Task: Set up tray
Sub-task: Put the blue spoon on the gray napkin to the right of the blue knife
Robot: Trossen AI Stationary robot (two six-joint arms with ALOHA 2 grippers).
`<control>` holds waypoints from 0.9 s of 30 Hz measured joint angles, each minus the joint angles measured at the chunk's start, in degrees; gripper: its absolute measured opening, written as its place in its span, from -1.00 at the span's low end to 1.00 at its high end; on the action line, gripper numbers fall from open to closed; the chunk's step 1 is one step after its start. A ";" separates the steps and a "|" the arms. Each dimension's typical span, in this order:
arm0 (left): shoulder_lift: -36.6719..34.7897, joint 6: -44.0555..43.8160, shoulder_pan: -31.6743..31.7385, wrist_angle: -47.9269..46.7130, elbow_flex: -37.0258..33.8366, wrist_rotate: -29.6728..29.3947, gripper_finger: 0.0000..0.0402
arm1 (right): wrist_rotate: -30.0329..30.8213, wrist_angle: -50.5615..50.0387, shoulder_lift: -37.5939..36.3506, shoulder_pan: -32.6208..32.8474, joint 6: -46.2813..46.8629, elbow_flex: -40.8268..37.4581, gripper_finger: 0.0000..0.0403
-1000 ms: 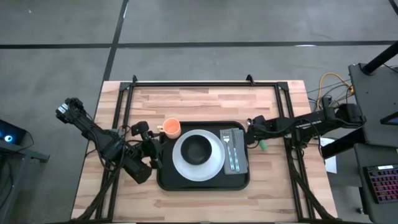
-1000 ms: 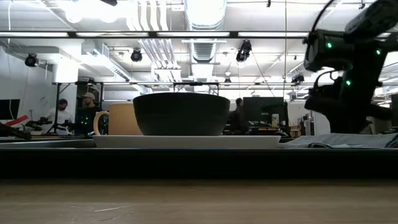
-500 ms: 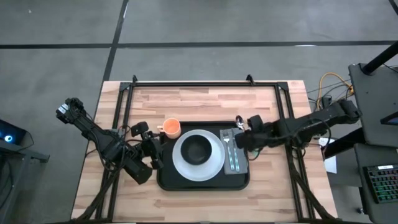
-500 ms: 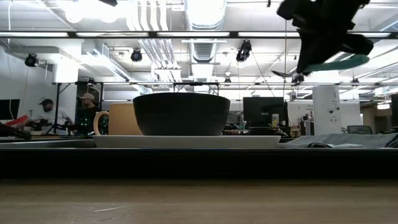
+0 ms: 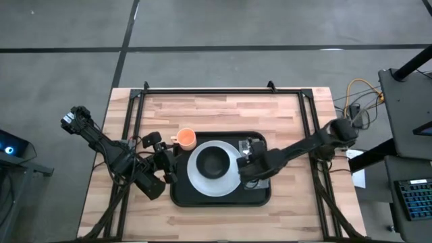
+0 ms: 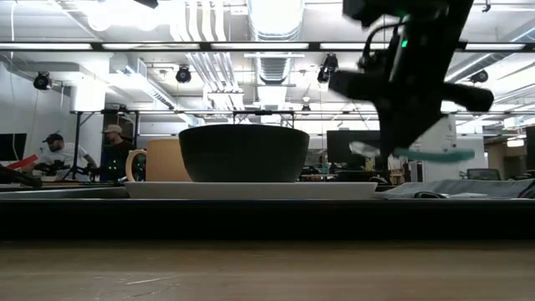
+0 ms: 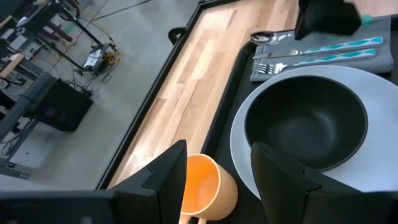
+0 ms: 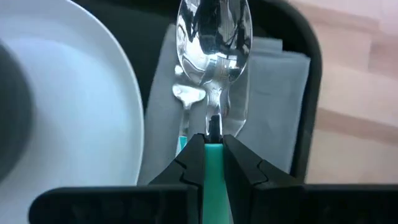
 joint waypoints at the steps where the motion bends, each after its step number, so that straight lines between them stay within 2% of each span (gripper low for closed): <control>1: 0.00 0.36 0.00 -0.02 0.00 0.00 -0.21 | -0.15 0.03 1.26 0.00 1.27 0.14 -0.88; 6: -0.01 0.41 0.00 -1.24 0.00 0.04 -0.21 | -2.85 -0.11 4.43 0.02 6.79 -0.80 -0.88; 16: -0.02 0.48 0.00 -2.00 -0.68 0.44 -0.21 | -8.92 2.82 3.71 0.00 9.76 -5.02 -0.88; 27: -0.02 0.49 0.00 -2.03 -0.90 0.48 -0.21 | -8.66 4.99 3.40 -0.13 13.19 -9.18 -0.88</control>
